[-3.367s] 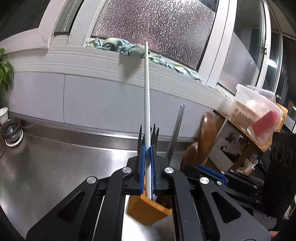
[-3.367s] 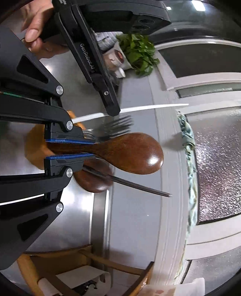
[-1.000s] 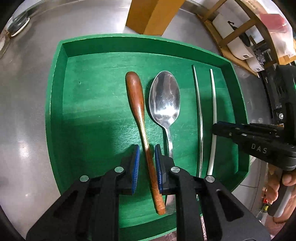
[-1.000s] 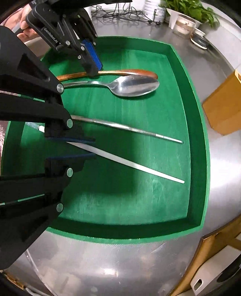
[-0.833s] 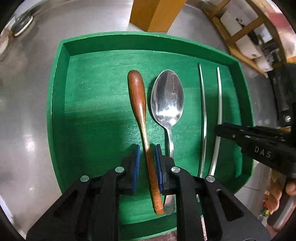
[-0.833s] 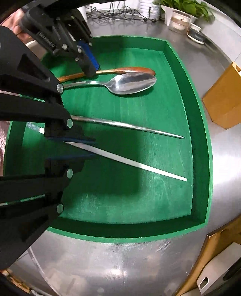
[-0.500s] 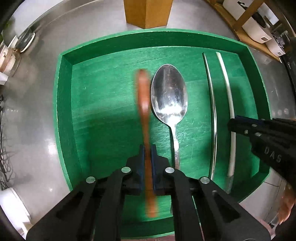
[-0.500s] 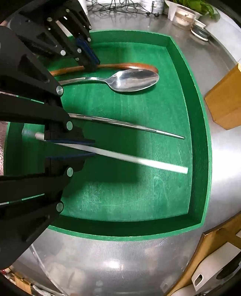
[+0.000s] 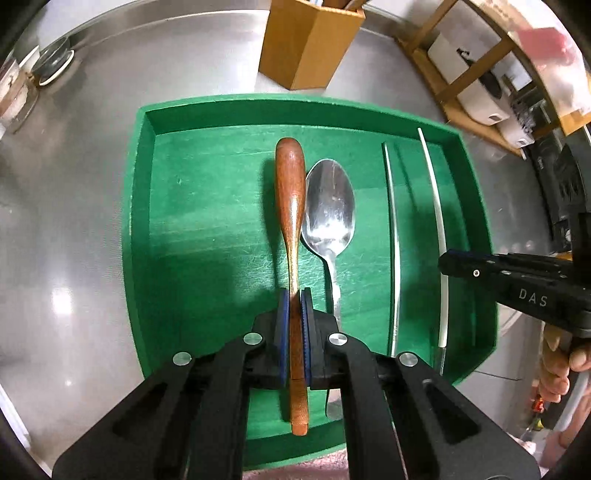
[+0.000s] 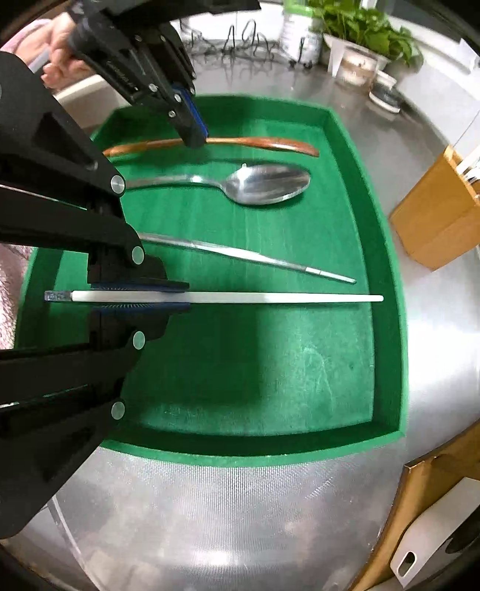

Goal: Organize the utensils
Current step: 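Carry the wooden spoon with the left tool while the right tool carries the white chopstick into the holder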

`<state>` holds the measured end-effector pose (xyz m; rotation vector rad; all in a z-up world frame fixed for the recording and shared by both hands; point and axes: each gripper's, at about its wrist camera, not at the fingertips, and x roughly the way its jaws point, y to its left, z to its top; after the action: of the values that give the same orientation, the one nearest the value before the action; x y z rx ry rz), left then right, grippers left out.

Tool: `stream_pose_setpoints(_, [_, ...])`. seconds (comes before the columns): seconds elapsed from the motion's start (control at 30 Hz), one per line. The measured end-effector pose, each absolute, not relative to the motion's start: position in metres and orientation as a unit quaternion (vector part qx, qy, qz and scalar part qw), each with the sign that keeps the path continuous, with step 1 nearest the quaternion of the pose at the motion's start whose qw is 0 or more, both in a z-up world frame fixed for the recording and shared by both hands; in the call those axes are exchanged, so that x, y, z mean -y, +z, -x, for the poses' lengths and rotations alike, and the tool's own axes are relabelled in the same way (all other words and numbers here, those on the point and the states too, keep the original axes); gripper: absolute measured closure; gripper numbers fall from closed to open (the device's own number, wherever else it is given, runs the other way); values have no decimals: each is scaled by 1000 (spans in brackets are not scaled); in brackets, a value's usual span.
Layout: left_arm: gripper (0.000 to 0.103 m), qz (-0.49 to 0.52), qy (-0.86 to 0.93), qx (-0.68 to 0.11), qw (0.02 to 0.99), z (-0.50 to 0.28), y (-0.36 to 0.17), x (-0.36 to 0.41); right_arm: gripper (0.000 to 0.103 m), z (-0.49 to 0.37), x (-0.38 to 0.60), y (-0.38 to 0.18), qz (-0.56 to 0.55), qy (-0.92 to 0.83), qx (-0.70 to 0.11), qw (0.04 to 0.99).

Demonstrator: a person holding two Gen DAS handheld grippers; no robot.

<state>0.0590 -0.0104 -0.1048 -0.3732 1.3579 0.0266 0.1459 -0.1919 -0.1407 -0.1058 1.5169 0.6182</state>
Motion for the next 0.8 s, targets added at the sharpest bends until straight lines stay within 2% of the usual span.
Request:
stream_pose_setpoints(0.27, [98, 216, -10, -528, 821, -40, -81, 1, 97, -148, 217, -114, -10, 337, -596, 729])
stream_pose_setpoints(0.57, [98, 220, 6, -373, 901, -43, -40, -6, 97, -152, 201, -72, -25, 386, -456, 802])
stream_pose_setpoints(0.8, [98, 218, 40, -262, 939, -68, -1, -30, 97, -185, 170, -27, -64, 392, -336, 854])
